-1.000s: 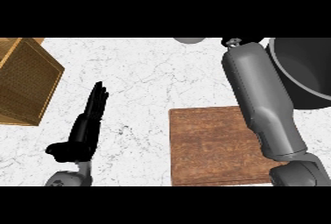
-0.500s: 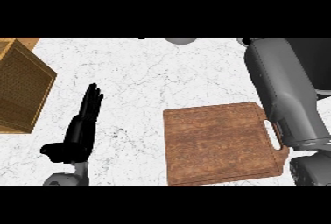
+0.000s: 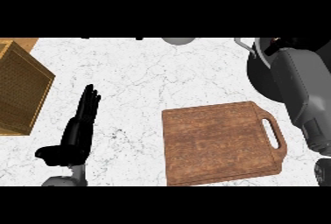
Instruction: Pick the cupcake from the cutting board and place it in the pot
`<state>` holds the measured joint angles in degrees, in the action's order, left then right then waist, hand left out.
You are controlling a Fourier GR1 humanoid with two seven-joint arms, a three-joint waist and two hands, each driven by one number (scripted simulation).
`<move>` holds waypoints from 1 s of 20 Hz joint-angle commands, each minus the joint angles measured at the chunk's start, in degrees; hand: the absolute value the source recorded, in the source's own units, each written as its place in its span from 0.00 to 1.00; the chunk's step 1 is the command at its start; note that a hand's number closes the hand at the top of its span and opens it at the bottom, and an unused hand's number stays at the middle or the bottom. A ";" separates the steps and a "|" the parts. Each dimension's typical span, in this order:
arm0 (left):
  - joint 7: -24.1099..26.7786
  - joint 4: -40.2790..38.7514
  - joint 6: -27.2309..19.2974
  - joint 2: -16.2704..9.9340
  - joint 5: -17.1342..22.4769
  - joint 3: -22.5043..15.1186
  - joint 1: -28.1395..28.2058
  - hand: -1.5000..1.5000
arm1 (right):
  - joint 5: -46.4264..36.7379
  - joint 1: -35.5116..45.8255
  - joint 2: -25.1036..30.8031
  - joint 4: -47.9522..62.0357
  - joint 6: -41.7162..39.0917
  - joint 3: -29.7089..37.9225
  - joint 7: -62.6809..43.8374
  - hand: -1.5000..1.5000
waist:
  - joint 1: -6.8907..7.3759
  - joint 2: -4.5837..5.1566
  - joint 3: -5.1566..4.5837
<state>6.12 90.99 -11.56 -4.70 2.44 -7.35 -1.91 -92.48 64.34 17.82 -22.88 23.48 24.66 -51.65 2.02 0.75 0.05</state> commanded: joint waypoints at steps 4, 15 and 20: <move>1.80 -1.02 1.37 -0.83 0.95 1.84 0.39 0.50 | 6.36 -3.28 3.83 6.75 2.82 4.76 7.45 1.00 | 0.30 0.21 0.03; 0.68 -0.91 1.25 -0.11 0.17 1.12 -0.28 0.50 | 17.83 -7.15 5.75 9.08 1.61 13.74 13.29 0.00 | 0.06 0.14 0.10; 0.94 -2.53 -0.57 1.15 -0.90 1.24 -1.79 0.50 | 23.16 -9.68 0.59 1.24 18.56 16.63 23.76 0.00 | -1.02 0.02 0.16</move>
<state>6.36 90.35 -11.46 -4.12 1.75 -6.82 -1.99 -73.15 57.26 21.55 -17.74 31.98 39.04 -35.71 1.87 0.18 -0.60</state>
